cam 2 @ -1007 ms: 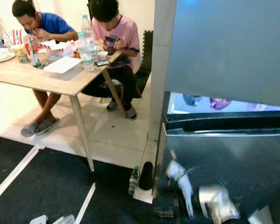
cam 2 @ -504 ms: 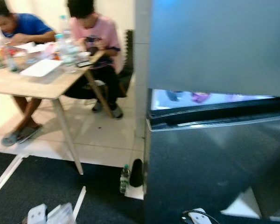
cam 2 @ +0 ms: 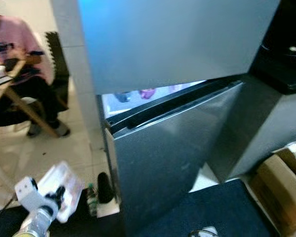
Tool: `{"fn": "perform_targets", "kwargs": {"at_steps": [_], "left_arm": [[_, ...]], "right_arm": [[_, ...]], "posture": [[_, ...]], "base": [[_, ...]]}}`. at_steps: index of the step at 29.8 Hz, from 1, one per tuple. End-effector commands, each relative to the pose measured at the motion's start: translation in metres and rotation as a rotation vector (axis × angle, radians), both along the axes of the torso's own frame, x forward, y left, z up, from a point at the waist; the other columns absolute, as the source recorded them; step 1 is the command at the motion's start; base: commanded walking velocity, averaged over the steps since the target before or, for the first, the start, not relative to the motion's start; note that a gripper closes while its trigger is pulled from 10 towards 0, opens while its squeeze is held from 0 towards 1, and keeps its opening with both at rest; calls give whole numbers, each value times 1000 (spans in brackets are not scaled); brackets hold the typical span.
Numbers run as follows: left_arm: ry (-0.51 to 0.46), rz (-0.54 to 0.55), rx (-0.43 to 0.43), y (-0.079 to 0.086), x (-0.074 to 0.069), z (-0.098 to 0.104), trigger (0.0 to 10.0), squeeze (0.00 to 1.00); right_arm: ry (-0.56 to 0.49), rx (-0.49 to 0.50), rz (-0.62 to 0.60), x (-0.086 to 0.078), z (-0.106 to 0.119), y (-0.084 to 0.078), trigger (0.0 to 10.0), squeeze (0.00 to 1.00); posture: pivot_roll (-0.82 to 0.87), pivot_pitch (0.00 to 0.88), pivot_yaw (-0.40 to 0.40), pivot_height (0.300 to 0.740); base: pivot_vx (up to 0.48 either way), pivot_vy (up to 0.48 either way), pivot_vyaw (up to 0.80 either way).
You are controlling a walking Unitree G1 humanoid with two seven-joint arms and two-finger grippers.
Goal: Restocking fridge
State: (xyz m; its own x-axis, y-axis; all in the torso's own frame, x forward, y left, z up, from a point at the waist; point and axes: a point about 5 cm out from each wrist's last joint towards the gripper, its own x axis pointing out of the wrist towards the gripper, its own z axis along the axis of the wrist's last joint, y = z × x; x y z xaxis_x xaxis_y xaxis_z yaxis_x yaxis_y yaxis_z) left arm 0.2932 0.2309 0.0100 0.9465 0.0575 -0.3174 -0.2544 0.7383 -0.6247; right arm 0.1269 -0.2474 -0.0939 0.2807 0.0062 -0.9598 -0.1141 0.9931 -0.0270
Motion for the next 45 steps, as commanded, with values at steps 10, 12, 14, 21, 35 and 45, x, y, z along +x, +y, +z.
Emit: {"fn": "perform_targets", "kwargs": {"at_steps": [10, 12, 14, 21, 35, 45], "left_arm": [[-151, -423, -10, -44, 9, 10, 10000, 0], [-145, -493, -15, -48, 4, 6, 10000, 0], [-137, -537, -18, -50, 0, 3, 10000, 0], [-110, -660, -19, -55, -14, -8, 10000, 0], [-270, -989, -162, -119, -14, 5, 10000, 0], [-89, -907, -95, -99, -36, -24, 10000, 0]], "right_arm": [[-7, -6, 17, 5, 0, 7, 10000, 0], [-2, -12, 22, 5, -1, 7, 10000, 0], [1, -14, 24, 5, -1, 7, 10000, 0], [3, -17, 27, 4, -1, 8, 10000, 0], [82, -51, 57, -4, -3, 6, 10000, 0], [192, -87, 73, -20, -6, 0, 10000, 0]], "posture": [[-12, 0, 43, 740], [-12, 0, 43, 740], [-14, 0, 43, 740], [-14, 0, 41, 740], [-15, 0, 37, 740], [-17, 0, 36, 740]], "base": [[0, 0, 0], [0, 0, 0], [0, 0, 0], [0, 0, 0], [0, 0, 0], [0, 0, -225]]}}
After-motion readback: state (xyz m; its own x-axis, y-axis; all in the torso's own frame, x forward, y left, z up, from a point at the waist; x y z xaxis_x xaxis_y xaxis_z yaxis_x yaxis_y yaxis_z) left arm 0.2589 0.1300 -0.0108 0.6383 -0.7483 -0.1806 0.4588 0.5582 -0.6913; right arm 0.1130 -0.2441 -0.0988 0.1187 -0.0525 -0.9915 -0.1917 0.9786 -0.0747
